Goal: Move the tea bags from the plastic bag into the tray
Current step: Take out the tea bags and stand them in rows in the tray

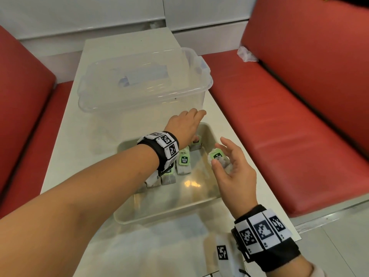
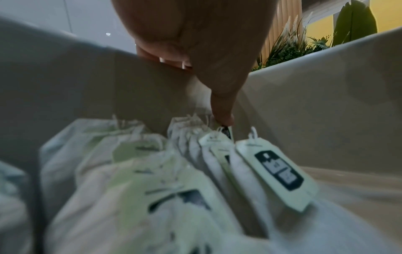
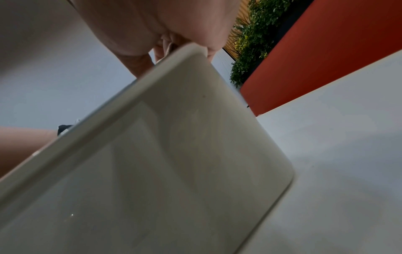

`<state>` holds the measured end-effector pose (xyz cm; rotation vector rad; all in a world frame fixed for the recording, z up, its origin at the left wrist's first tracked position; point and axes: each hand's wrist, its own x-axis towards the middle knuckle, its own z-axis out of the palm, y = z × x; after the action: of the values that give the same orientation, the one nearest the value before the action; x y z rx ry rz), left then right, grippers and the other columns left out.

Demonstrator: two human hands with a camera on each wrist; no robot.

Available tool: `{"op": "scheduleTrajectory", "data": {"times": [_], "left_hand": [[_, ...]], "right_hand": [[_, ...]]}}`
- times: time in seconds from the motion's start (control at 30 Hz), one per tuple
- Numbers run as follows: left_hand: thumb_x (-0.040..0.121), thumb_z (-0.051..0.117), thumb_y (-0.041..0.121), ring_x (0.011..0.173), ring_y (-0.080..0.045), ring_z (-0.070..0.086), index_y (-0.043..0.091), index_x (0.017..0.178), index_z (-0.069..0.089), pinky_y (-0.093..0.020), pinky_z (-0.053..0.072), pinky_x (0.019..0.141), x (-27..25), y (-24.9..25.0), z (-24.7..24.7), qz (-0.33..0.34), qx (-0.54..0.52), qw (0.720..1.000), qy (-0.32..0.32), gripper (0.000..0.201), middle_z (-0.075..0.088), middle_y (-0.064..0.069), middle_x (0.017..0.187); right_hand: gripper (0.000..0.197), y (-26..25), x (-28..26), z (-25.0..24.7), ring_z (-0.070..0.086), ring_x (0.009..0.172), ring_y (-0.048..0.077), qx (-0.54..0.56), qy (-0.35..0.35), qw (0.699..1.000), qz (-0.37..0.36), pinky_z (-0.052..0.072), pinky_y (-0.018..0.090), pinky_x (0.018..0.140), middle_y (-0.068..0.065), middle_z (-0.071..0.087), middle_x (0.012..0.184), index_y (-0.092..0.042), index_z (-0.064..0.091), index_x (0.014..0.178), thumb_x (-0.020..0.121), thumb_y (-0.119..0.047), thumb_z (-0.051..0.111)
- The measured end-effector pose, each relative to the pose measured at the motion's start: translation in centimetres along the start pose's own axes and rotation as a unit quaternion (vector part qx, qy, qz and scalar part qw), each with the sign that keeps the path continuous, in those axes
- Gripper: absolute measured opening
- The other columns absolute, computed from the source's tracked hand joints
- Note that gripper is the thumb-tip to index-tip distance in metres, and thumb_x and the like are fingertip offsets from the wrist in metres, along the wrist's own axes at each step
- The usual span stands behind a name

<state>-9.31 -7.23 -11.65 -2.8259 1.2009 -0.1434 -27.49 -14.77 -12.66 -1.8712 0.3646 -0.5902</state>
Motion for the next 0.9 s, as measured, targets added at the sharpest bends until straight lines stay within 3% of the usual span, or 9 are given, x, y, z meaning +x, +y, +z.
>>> {"op": "scheduleTrajectory", "data": {"times": [0.17, 0.3, 0.37, 0.43, 0.53, 0.6, 0.7, 0.83, 0.9], "left_hand": [[0.083, 0.064, 0.042, 0.108, -0.026, 0.052, 0.017, 0.141, 0.027, -0.039, 0.047, 0.077, -0.7, -0.1, -1.6, -0.017, -0.083, 0.996, 0.012, 0.073, 0.045, -0.006, 0.128], [0.092, 0.049, 0.044, 0.101, -0.019, 0.056, 0.018, 0.121, 0.051, -0.033, 0.044, 0.08, -2.4, -0.4, -4.5, -0.044, -0.256, 0.963, 0.075, 0.039, 0.057, 0.0, 0.114], [0.091, 0.05, 0.047, 0.092, -0.017, 0.061, 0.018, 0.102, 0.06, -0.031, 0.048, 0.079, -3.6, -0.3, -6.6, -0.054, -0.364, 0.929, 0.032, 0.033, 0.064, 0.001, 0.101], [0.087, 0.057, 0.046, 0.084, -0.015, 0.066, 0.015, 0.098, 0.06, -0.03, 0.054, 0.073, -4.8, -0.1, -8.3, -0.064, -0.464, 0.881, -0.073, 0.033, 0.068, -0.001, 0.093], [0.084, 0.068, 0.02, 0.067, -0.01, 0.067, 0.012, 0.098, 0.056, -0.019, 0.054, 0.058, -6.2, -0.2, -9.3, -0.079, -0.6, 0.778, -0.167, 0.021, 0.066, -0.004, 0.081], [0.083, 0.067, 0.006, 0.059, -0.008, 0.065, 0.01, 0.095, 0.055, -0.017, 0.053, 0.054, -6.7, -0.5, -9.8, -0.087, -0.641, 0.746, -0.162, 0.017, 0.064, -0.006, 0.074], [0.083, 0.065, 0.002, 0.054, -0.007, 0.064, 0.01, 0.09, 0.057, -0.017, 0.054, 0.054, -7.2, -0.9, -10.2, -0.097, -0.647, 0.742, -0.144, 0.013, 0.064, -0.004, 0.068], [0.083, 0.066, 0.005, 0.057, -0.007, 0.065, 0.012, 0.088, 0.061, -0.019, 0.056, 0.057, -7.5, -1.5, -10.4, -0.104, -0.622, 0.769, -0.109, 0.01, 0.066, -0.002, 0.068], [0.083, 0.068, 0.007, 0.061, -0.008, 0.066, 0.012, 0.088, 0.062, -0.02, 0.056, 0.058, -7.7, -1.7, -10.7, -0.104, -0.605, 0.785, -0.085, 0.009, 0.066, 0.0, 0.069]], "right_hand": [[0.05, -0.5, 0.2, -0.3, 0.057, 0.103, -0.013, 0.029, 0.0, 0.999, 0.021, 0.045, 0.019, 0.096, -0.023, 0.061, 0.11, -0.036, 0.049, 0.124, 0.084, -0.009, 0.065], [0.051, -1.9, 1.0, -0.5, 0.059, 0.101, -0.009, 0.056, 0.015, 0.998, 0.018, 0.048, 0.025, 0.095, -0.023, 0.061, 0.103, -0.039, 0.048, 0.118, 0.081, -0.01, 0.069], [0.053, -2.9, 1.4, -0.4, 0.059, 0.102, -0.008, 0.078, 0.02, 0.997, 0.014, 0.048, 0.028, 0.095, -0.019, 0.063, 0.103, -0.043, 0.047, 0.115, 0.079, -0.013, 0.071], [0.053, -3.8, 1.6, 0.0, 0.058, 0.104, -0.007, 0.102, 0.02, 0.995, 0.006, 0.049, 0.035, 0.095, -0.015, 0.064, 0.105, -0.045, 0.047, 0.114, 0.075, -0.019, 0.071], [0.054, -4.8, 1.7, 0.6, 0.059, 0.103, -0.005, 0.131, 0.011, 0.991, -0.003, 0.051, 0.044, 0.092, -0.011, 0.065, 0.107, -0.044, 0.049, 0.114, 0.073, -0.018, 0.072], [0.055, -5.2, 1.6, 0.8, 0.06, 0.102, -0.003, 0.136, 0.008, 0.991, -0.005, 0.051, 0.046, 0.091, -0.011, 0.065, 0.107, -0.045, 0.051, 0.111, 0.073, -0.015, 0.076], [0.056, -5.3, 1.5, 0.8, 0.061, 0.102, 0.001, 0.133, 0.004, 0.991, -0.01, 0.051, 0.042, 0.092, -0.01, 0.066, 0.106, -0.044, 0.054, 0.109, 0.072, -0.008, 0.077], [0.047, -5.1, 1.4, 0.4, 0.06, 0.095, -0.008, 0.141, 0.007, 0.99, -0.014, 0.048, 0.013, 0.08, -0.015, 0.065, 0.099, -0.033, 0.059, 0.105, 0.075, 0.001, 0.072], [0.035, -5.0, 1.4, 0.2, 0.06, 0.091, -0.01, 0.157, 0.011, 0.988, -0.004, 0.047, 0.006, 0.07, -0.007, 0.065, 0.1, -0.025, 0.064, 0.097, 0.08, 0.005, 0.066]]}}
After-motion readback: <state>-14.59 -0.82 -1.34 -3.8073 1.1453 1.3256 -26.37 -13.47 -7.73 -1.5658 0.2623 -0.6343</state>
